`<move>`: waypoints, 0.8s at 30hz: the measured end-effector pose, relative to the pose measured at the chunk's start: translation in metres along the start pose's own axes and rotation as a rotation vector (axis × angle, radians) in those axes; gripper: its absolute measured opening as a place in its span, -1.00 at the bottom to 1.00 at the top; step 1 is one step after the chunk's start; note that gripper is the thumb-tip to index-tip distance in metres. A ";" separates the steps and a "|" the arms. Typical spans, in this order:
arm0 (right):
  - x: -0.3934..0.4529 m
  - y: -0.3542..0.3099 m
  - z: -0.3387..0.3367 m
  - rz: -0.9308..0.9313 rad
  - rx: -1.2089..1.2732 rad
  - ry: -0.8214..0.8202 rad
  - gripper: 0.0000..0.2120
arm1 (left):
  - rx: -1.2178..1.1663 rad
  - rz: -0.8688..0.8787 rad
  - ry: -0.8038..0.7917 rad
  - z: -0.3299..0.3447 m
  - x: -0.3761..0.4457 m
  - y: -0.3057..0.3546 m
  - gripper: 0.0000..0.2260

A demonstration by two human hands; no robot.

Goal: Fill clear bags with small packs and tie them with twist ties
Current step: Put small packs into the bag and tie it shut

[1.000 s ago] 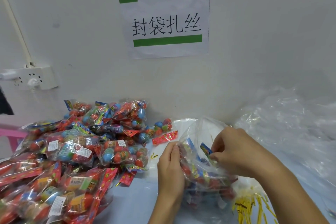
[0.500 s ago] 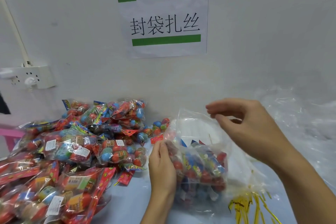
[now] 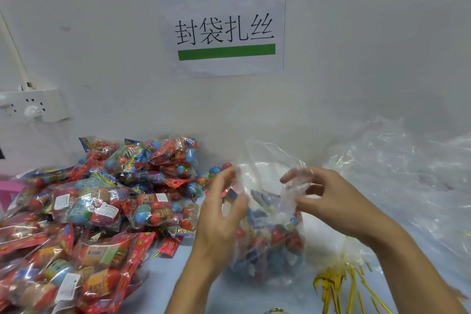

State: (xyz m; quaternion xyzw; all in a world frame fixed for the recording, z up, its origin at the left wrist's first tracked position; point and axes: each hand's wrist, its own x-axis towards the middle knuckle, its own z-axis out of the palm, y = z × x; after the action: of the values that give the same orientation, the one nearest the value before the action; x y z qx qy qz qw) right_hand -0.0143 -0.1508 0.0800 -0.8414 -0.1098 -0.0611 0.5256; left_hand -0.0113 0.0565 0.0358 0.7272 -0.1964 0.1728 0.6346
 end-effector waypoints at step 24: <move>0.002 -0.011 -0.014 -0.113 -0.199 0.012 -0.89 | 0.116 0.044 0.166 0.017 0.042 0.055 -0.71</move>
State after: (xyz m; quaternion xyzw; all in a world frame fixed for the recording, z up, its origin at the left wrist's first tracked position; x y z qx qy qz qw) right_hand -0.0144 -0.1585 0.0958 -0.8815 -0.1473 -0.1061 0.4359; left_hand -0.0030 0.0305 0.1015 0.7416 -0.1486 0.2574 0.6014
